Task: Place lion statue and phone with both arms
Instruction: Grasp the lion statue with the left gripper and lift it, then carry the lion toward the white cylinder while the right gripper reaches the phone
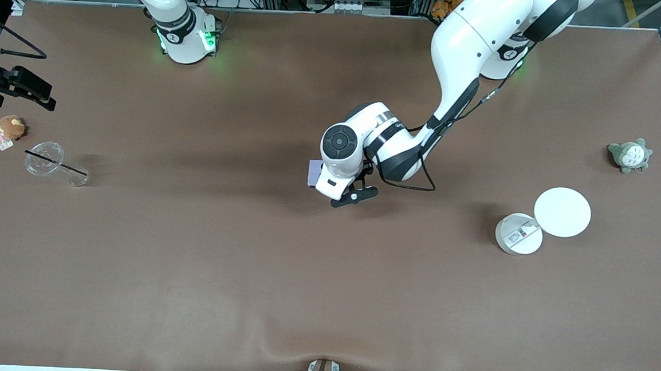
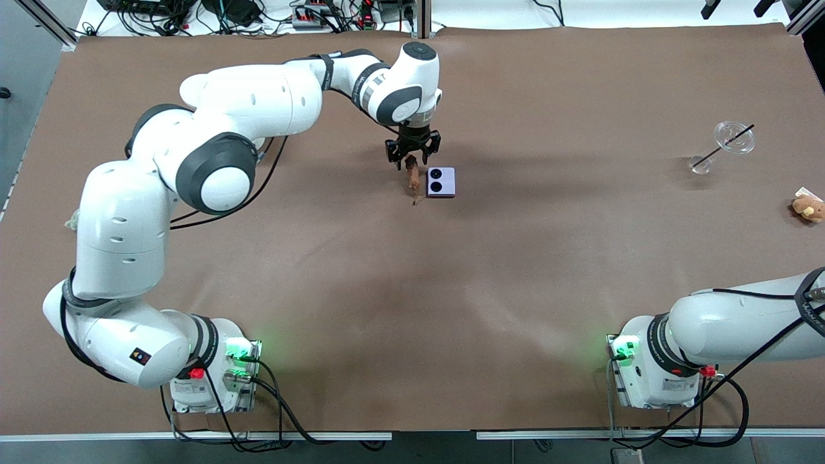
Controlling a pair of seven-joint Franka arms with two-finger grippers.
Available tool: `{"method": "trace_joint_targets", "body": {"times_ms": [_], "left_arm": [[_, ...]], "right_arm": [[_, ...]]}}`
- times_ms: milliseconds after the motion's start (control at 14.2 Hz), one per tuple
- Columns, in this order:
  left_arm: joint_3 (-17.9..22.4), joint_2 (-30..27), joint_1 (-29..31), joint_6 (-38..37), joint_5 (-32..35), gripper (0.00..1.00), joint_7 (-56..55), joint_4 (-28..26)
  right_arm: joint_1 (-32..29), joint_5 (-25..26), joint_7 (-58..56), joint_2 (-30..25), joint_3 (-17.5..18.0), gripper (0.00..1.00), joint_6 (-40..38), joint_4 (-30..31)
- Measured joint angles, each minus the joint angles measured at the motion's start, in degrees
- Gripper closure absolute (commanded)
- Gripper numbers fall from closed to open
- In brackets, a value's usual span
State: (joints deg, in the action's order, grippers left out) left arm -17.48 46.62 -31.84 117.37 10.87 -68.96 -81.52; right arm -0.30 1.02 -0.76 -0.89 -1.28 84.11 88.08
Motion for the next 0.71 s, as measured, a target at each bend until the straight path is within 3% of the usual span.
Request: {"method": "trace_joint_targets", "body": {"times_ms": [71,353,706], "left_arm": [[0.02,0.08,0.01,0.01,0.47,1.0,0.04,0.02],[0.46,-0.17,2.56,-0.03,5.47,1.0,3.53,1.31],[0.43,-3.66,13.29,-5.24,5.8,1.0,14.3,1.97]], "right_arm": [[0.0,0.0,0.0,0.0,0.0,0.0,0.0,0.0],[0.0,0.0,0.0,0.0,0.01,0.0,0.0,0.0],[3.63,-0.24,-0.1,1.72,0.33,0.0,1.45,0.08]]}}
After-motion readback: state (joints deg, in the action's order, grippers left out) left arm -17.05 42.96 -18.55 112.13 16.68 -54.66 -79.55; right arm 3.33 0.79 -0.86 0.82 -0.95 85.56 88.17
